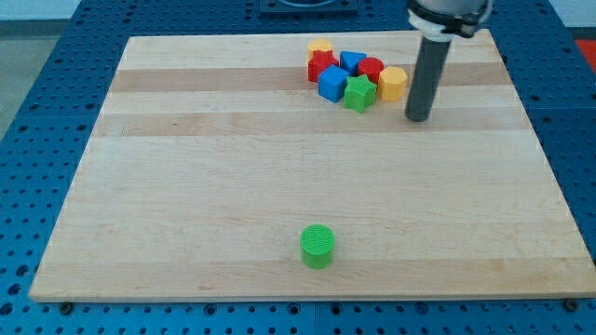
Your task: Move the group of blocks towards the top center
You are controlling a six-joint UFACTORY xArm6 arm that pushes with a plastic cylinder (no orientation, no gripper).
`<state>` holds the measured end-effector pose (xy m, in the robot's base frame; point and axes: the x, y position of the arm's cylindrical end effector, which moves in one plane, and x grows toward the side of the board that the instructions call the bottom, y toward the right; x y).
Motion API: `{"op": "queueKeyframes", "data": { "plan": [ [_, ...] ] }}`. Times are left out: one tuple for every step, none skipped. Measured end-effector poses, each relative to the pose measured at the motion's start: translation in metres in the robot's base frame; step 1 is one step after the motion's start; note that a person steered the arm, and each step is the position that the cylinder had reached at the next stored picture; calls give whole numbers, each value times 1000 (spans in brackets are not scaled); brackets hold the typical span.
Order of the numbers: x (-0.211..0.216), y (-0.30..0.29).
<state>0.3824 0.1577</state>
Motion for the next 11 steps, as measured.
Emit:
{"op": "queueKeyframes", "data": {
  "plan": [
    [-10, 13],
    [-24, 5],
    [-32, 1],
    [-44, -7],
    [-59, -19],
    [-60, -37],
    [-60, -54],
    [-60, -67],
    [-60, -79],
    [-60, -85],
    [-60, -46]
  ]
}}
